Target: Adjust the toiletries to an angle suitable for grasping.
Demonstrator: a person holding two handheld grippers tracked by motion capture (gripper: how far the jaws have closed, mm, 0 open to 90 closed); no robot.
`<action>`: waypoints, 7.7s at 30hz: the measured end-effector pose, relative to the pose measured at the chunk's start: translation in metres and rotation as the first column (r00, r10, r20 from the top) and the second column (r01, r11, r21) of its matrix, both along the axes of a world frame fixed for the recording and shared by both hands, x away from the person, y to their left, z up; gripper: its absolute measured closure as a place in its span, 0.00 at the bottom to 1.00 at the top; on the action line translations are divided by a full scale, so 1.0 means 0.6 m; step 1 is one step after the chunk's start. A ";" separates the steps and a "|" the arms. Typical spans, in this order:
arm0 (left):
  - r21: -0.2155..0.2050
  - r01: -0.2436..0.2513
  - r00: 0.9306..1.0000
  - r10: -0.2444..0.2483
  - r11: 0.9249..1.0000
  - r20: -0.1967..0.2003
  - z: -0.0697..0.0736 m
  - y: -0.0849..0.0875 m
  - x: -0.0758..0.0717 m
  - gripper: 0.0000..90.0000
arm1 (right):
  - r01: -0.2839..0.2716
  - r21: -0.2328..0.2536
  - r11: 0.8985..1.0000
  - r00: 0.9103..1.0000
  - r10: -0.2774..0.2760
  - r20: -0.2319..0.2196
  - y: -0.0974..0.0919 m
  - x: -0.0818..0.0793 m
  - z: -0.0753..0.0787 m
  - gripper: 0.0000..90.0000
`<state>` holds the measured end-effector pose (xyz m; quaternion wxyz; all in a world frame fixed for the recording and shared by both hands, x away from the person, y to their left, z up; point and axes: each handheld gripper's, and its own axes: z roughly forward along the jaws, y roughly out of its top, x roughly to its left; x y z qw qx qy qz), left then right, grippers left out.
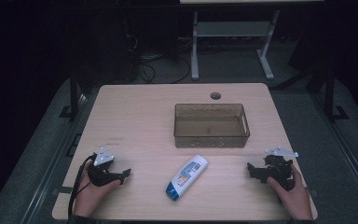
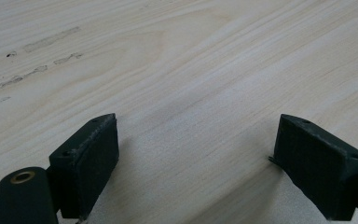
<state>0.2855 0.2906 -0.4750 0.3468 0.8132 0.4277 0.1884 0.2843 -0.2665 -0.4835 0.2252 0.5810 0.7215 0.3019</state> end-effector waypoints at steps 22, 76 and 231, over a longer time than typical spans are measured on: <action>-0.064 0.112 0.993 -0.115 0.992 -0.040 0.038 -0.029 -0.006 0.90 | -0.003 -0.003 1.000 1.000 0.003 0.001 -0.001 0.000 0.000 0.00; -0.127 0.506 0.856 -0.515 0.853 -0.050 0.085 -0.288 -0.002 1.00 | -0.003 -0.002 1.000 1.000 0.003 0.001 0.000 0.000 0.000 0.00; -0.126 0.457 0.886 -0.463 0.881 -0.029 0.068 -0.370 0.123 1.00 | -0.003 -0.002 1.000 1.000 0.003 0.001 0.000 0.001 0.000 0.00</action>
